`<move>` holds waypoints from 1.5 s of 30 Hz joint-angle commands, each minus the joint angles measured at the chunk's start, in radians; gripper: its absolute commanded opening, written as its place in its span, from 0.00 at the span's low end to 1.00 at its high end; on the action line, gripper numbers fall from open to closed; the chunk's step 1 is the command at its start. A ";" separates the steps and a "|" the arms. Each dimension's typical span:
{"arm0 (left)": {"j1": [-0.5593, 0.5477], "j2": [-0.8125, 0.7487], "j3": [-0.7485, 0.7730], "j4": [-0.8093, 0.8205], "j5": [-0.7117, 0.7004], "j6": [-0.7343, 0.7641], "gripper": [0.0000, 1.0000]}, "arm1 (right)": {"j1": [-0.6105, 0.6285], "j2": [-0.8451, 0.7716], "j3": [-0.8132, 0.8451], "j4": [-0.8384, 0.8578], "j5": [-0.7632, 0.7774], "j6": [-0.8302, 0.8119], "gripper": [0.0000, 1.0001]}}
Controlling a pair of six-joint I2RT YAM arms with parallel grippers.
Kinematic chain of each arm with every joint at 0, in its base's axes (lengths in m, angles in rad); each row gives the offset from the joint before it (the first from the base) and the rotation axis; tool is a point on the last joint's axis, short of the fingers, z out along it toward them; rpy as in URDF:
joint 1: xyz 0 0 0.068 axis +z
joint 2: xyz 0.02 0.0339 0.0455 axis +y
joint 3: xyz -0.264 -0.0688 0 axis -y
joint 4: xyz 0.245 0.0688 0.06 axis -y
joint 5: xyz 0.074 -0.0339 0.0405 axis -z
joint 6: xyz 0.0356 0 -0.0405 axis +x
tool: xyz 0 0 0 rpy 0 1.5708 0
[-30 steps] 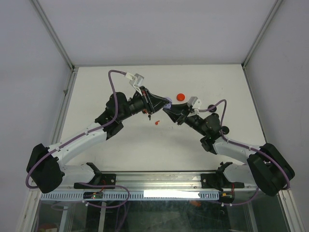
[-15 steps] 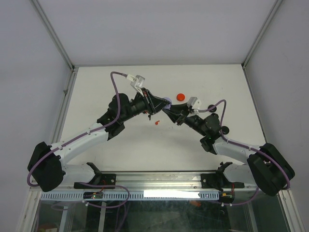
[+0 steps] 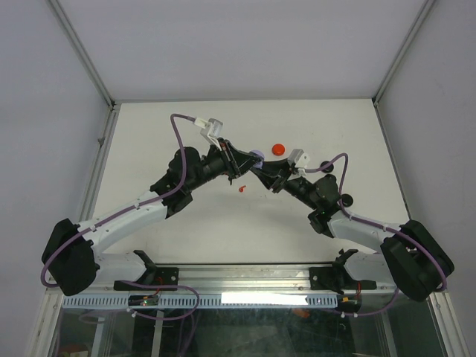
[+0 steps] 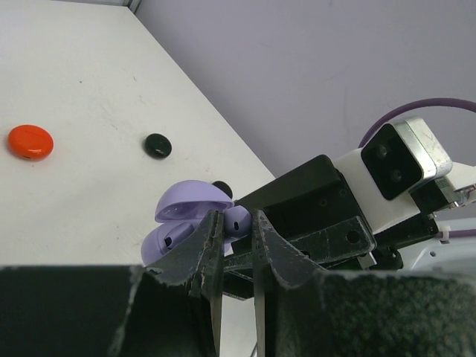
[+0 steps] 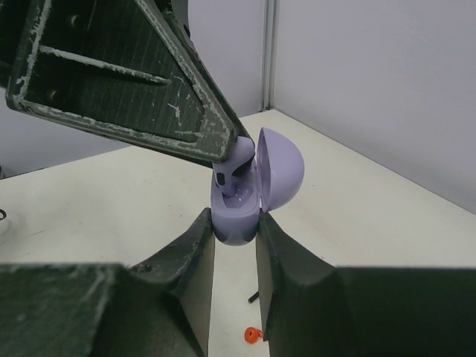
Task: Insert the wireless bluetooth earbuds into the charging case
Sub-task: Place the earbud in the charging case.
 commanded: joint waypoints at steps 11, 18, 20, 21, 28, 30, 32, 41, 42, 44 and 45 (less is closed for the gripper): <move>-0.016 -0.076 -0.032 -0.038 -0.113 -0.015 0.15 | 0.004 -0.025 0.031 0.075 0.031 -0.017 0.00; -0.019 -0.077 -0.038 -0.056 -0.121 -0.032 0.20 | 0.005 -0.016 0.036 0.082 0.027 -0.010 0.00; -0.022 -0.077 -0.039 -0.065 -0.126 -0.034 0.21 | 0.006 -0.014 0.036 0.083 0.027 -0.010 0.00; -0.022 -0.077 -0.039 -0.067 -0.131 -0.035 0.21 | 0.006 -0.013 0.036 0.083 0.026 -0.010 0.00; -0.024 -0.075 -0.032 -0.104 -0.174 -0.058 0.24 | 0.007 -0.011 0.036 0.083 0.030 -0.006 0.00; -0.025 -0.071 -0.028 -0.108 -0.176 -0.064 0.24 | 0.009 -0.010 0.037 0.083 0.031 -0.005 0.00; -0.026 -0.067 -0.018 -0.128 -0.184 -0.068 0.25 | 0.010 -0.008 0.037 0.083 0.032 -0.005 0.00; -0.029 -0.051 0.032 -0.196 -0.201 -0.072 0.27 | 0.017 0.005 0.040 0.079 0.037 -0.008 0.00; -0.028 -0.048 0.042 -0.205 -0.202 -0.072 0.28 | 0.020 0.008 0.040 0.078 0.038 -0.009 0.00; -0.031 -0.038 0.059 -0.226 -0.206 -0.072 0.30 | 0.023 0.013 0.040 0.074 0.041 -0.015 0.00; -0.032 -0.036 0.066 -0.234 -0.209 -0.072 0.30 | 0.024 0.016 0.039 0.073 0.044 -0.018 0.00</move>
